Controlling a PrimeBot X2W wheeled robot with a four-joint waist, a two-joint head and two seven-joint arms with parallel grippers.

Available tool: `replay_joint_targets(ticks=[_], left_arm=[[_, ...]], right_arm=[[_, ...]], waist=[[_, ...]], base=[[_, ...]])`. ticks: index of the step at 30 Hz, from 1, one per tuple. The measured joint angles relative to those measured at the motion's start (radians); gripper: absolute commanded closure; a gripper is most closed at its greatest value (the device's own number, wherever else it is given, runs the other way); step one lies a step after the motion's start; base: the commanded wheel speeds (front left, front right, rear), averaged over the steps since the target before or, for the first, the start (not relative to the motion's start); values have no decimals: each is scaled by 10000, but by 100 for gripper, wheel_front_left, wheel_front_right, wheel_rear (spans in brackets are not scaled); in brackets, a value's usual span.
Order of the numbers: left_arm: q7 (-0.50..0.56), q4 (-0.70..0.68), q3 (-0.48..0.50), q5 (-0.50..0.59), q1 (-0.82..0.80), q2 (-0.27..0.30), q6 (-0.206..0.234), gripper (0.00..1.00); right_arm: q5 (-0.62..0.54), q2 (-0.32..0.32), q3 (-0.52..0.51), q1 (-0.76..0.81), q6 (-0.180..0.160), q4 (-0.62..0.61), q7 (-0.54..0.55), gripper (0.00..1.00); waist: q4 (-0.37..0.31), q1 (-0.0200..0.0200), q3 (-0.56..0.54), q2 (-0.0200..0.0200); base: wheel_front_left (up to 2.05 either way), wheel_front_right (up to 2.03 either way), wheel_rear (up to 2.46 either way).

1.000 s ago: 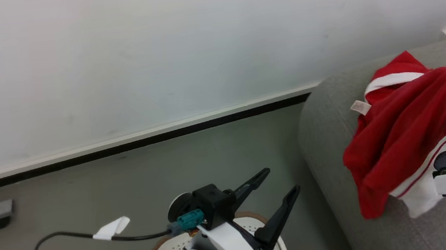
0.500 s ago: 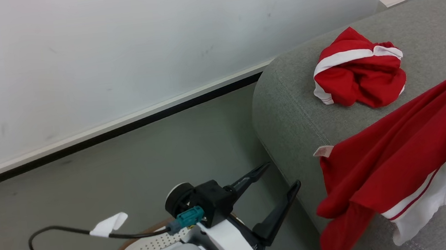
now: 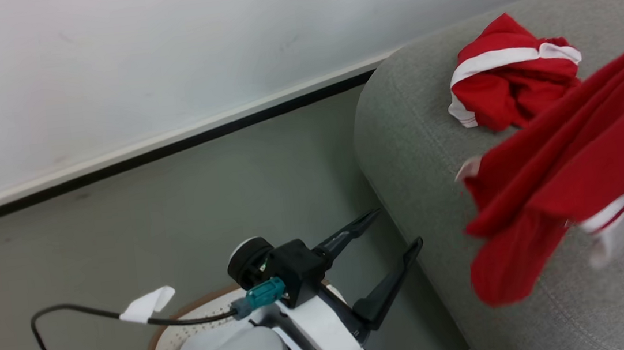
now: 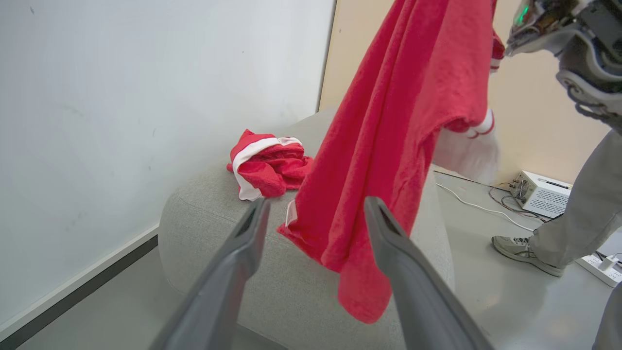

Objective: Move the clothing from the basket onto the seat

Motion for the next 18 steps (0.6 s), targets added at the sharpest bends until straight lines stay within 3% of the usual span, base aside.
replay_joint_targets(ticks=[8,18], left_arm=[[180,-219,13,98,-373,263,-98,0],[518,-782,109,290,-923,738,-163,0]], right_arm=[[151,-1546,-1097,-2185,0,374,1062,100],[-23,-3630,-2090,-4051,0,2635,1267,100]], waist=[[340,0,784,0],[746,0,2116,0]], base=[[0,0,0],[0,0,0]])
